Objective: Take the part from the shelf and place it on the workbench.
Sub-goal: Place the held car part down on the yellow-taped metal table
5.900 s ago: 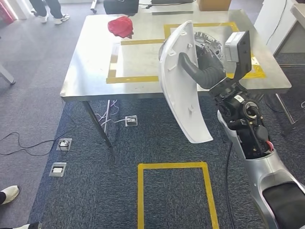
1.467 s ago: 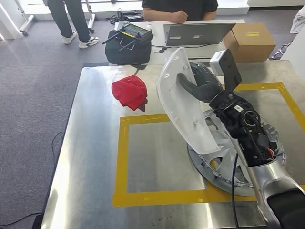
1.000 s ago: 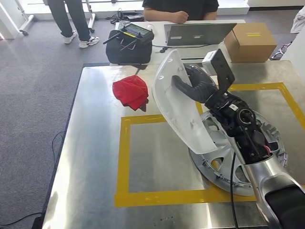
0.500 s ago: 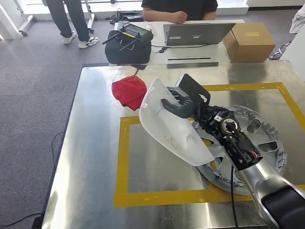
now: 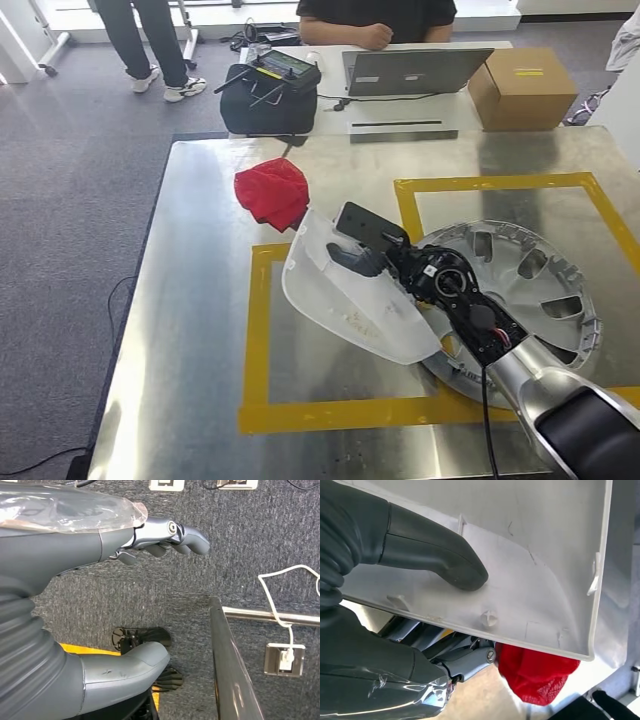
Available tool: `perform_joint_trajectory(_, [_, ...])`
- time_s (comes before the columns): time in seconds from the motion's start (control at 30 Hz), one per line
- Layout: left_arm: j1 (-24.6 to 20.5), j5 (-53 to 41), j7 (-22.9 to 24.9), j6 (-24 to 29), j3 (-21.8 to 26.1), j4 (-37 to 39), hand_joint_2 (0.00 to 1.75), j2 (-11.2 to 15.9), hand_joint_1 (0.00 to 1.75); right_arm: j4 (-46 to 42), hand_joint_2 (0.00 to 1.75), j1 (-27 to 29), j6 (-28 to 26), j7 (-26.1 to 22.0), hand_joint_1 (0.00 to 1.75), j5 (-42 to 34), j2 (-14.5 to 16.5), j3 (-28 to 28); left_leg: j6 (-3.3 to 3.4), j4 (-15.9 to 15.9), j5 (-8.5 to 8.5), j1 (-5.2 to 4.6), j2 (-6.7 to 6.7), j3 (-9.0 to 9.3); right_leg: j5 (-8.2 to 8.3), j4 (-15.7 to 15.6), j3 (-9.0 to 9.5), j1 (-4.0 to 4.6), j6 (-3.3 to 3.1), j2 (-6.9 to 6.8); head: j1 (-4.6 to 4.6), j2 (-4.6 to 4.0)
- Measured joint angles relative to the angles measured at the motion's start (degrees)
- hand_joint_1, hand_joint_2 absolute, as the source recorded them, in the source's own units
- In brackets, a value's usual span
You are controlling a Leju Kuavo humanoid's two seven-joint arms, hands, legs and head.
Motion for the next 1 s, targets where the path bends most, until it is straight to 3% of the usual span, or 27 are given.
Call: perform_joint_trajectory(1.0, [0.07, 0.0, 0.14, -0.25, 0.0, 0.0, 1.75, 0.0, 0.0, 6.67, 1.75, -0.32, -0.65, -1.74, 1.75, 6.52, 3.25, 4.12, -0.01, -0.01, 0.0, 0.0, -0.01, 0.0, -0.01, 0.0, -0.02, 0.02, 0.0, 0.0, -0.03, 0.0])
